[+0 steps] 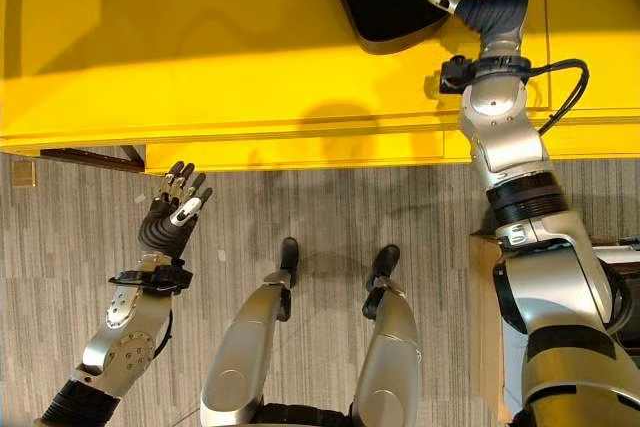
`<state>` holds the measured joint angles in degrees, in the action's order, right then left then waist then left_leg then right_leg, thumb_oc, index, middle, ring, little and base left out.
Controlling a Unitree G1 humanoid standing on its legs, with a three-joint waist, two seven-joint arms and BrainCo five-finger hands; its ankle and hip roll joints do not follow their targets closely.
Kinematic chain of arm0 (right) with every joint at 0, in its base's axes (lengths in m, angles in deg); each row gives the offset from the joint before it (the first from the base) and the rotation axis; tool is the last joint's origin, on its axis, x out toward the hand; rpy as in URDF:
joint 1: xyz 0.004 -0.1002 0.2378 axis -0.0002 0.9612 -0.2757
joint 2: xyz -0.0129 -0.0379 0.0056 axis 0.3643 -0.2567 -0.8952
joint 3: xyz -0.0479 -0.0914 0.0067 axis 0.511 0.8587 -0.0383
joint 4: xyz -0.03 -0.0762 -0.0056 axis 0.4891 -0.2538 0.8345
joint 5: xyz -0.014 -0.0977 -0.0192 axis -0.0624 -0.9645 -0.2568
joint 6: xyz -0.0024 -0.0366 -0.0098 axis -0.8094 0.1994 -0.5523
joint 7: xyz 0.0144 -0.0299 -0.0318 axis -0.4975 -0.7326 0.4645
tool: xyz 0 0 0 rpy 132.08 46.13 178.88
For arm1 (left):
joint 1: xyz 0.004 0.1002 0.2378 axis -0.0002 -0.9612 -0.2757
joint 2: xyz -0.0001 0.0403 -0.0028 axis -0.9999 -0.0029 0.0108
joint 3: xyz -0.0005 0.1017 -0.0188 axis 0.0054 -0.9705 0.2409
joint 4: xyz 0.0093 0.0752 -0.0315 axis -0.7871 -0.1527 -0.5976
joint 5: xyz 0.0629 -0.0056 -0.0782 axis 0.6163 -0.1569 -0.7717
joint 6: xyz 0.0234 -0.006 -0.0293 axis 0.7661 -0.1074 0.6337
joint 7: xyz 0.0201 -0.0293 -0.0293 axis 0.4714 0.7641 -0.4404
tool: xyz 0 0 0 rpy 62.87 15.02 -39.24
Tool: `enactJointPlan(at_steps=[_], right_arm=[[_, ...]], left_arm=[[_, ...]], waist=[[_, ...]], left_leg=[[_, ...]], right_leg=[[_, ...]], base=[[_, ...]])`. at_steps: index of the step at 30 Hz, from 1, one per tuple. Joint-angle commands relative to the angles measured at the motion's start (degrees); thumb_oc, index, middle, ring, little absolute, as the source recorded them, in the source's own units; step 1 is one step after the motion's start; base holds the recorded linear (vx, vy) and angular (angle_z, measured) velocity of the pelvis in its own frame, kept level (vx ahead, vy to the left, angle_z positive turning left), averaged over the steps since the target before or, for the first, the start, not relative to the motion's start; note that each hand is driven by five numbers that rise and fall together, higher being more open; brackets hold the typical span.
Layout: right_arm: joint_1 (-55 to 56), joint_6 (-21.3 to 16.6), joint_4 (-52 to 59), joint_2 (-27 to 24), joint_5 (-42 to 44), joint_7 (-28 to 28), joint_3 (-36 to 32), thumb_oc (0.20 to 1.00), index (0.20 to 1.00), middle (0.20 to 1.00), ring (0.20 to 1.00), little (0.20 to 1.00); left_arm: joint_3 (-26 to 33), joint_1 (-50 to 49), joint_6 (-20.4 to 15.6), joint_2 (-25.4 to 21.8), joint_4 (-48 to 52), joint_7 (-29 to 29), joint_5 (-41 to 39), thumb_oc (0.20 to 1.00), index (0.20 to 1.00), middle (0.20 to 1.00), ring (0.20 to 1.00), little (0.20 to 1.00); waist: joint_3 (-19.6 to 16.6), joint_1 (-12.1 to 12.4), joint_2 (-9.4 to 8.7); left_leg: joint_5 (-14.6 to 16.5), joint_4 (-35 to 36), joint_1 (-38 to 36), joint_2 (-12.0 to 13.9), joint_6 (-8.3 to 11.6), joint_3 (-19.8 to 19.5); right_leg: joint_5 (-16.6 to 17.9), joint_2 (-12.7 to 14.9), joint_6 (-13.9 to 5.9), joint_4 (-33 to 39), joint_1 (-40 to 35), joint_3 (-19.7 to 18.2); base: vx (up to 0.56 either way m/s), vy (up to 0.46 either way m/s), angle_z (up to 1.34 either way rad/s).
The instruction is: Move parts from the plastic box to the shelf.
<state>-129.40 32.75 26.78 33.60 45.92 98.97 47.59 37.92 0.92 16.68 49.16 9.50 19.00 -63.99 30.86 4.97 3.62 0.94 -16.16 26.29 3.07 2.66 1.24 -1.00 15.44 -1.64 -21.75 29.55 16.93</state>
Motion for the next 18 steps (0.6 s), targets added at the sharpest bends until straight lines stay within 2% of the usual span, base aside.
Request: enactJointPlan(at_steps=[1,18], right_arm=[[-3.41,-2.25,1.22,-0.98,-2.51,-0.62,1.06,1.0,1.0,1.0,1.0,1.0],[-1.06,-2.29,-2.94,4.73,1.14,-0.82,-0.5,1.0,1.0,1.0,1.0,1.0]], left_arm=[[1.71,-4.38,-2.61,-1.08,6.05,-0.48,0.72,1.0,1.0,1.0,1.0,1.0],[1.15,-4.37,-2.43,-0.58,5.83,-1.34,1.05,1.0,1.0,1.0,1.0,1.0]], waist=[[-1.07,0.16,-0.52],[-1.07,1.02,-0.51]], left_leg=[[0.09,-1.85,1.67,2.5,1.73,-0.44],[-0.24,-1.89,2.77,2.22,1.56,-1.21]], right_leg=[[-5.86,1.85,-5.36,-4.12,-4.28,-2.58],[-6.09,2.02,-5.23,-4.89,-3.66,-1.89]], base=[[0.0,0.0,0.0],[0.0,0.0,0.01]])
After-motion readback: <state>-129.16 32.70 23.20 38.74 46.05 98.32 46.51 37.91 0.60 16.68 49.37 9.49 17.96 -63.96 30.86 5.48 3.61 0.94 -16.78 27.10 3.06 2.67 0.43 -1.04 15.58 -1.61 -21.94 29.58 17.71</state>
